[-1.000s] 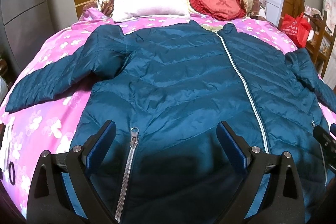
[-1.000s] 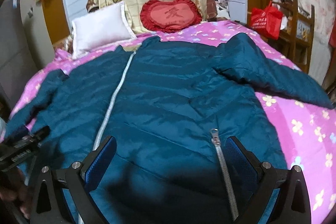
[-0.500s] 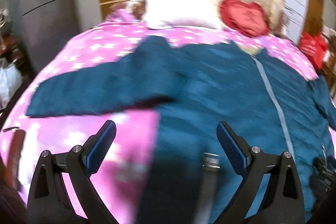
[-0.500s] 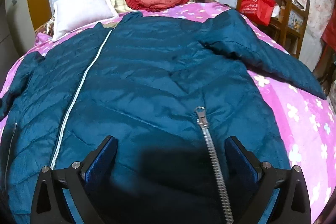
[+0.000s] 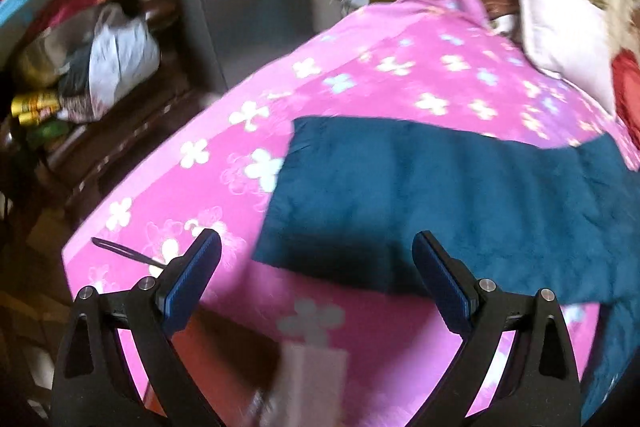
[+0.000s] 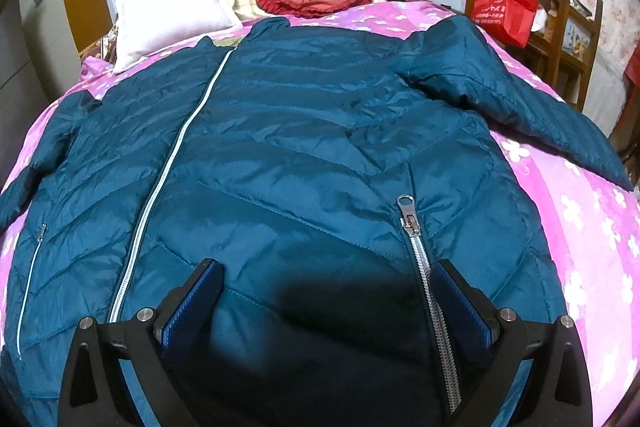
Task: Fold large clothes
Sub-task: 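Grasp the sleeve cuff nearest the left gripper and lift it, then fold the held sleeve and jacket side across the body with the left gripper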
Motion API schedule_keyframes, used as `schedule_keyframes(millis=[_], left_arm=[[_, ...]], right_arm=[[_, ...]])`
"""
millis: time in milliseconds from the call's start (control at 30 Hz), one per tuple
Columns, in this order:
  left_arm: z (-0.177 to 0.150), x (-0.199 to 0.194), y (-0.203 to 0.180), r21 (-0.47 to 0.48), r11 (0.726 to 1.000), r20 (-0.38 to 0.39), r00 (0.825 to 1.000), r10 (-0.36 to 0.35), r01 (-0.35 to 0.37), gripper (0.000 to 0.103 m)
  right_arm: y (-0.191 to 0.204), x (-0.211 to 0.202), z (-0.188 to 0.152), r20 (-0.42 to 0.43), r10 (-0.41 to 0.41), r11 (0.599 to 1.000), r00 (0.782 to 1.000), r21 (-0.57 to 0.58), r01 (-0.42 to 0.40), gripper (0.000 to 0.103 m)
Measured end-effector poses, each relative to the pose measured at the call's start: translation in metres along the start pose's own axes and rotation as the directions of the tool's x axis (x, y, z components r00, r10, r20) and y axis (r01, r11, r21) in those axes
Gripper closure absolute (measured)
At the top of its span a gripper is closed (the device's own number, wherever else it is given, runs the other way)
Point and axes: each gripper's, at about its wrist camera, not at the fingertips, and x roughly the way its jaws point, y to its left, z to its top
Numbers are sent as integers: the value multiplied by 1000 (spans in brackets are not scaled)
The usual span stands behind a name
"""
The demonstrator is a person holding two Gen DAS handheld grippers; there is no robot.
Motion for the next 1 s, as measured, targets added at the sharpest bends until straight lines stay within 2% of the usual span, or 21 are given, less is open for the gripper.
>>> schedule_keyframes(millis=[200, 267, 300, 367, 400, 433, 500, 533, 600, 667, 733, 867, 900, 1000], left_arm=[[5, 51, -5, 8, 1000, -123, 992, 18, -17, 7], [4, 54, -5, 7, 1000, -112, 994, 10, -9, 7], [3, 55, -6, 5, 1000, -94, 996, 3, -2, 11], [1, 53, -10, 8, 998, -62, 996, -58, 58, 38], [2, 51, -13, 16, 997, -45, 996, -75, 76, 70], [2, 50, -18, 20, 995, -43, 994, -99, 100, 85], [2, 40, -26, 30, 994, -21, 994, -108, 109, 89], [3, 35, -29, 30, 990, 1, 990, -139, 139, 90], [3, 11, -38, 51, 975, 68, 973, -220, 217, 90], [3, -14, -52, 85, 952, 107, 947, -302, 294, 90], [4, -45, -73, 119, 920, 135, 912, -388, 374, 90], [7, -91, -118, 181, 865, 156, 854, -495, 468, 90], [5, -111, -135, 201, 839, 163, 827, -538, 506, 90], [4, -151, -173, 246, 775, 162, 763, -625, 582, 90]], right_arm=[[4, 3, -1, -7, -17, 1000, 1000, -17, 17, 0], [4, 3, -1, -9, -21, 1000, 1000, -20, 21, 0], [4, 4, 0, -10, -20, 1000, 1000, -20, 20, 0], [4, 4, 0, -12, -17, 1000, 1000, -17, 17, 0], [4, 4, 0, -13, -15, 1000, 1000, -16, 15, 0], [4, 4, 0, -14, -14, 1000, 1000, -15, 13, 0], [4, 5, 0, -15, -11, 1000, 1000, -13, 11, 0], [4, 5, 0, -16, -11, 1000, 1000, -12, 11, 0], [4, 3, 1, -14, -12, 1000, 1000, -7, 12, 0], [2, 0, 2, -6, -10, 1000, 1000, -3, 10, 0], [0, -6, 2, 10, -24, 1000, 1000, -4, 24, 0], [-12, -20, 4, 47, -63, 998, 997, 6, 63, 0], [-17, -23, 4, 52, -71, 997, 996, 12, 70, 0], [-34, -31, 3, 59, -84, 996, 995, 30, 83, 0]])
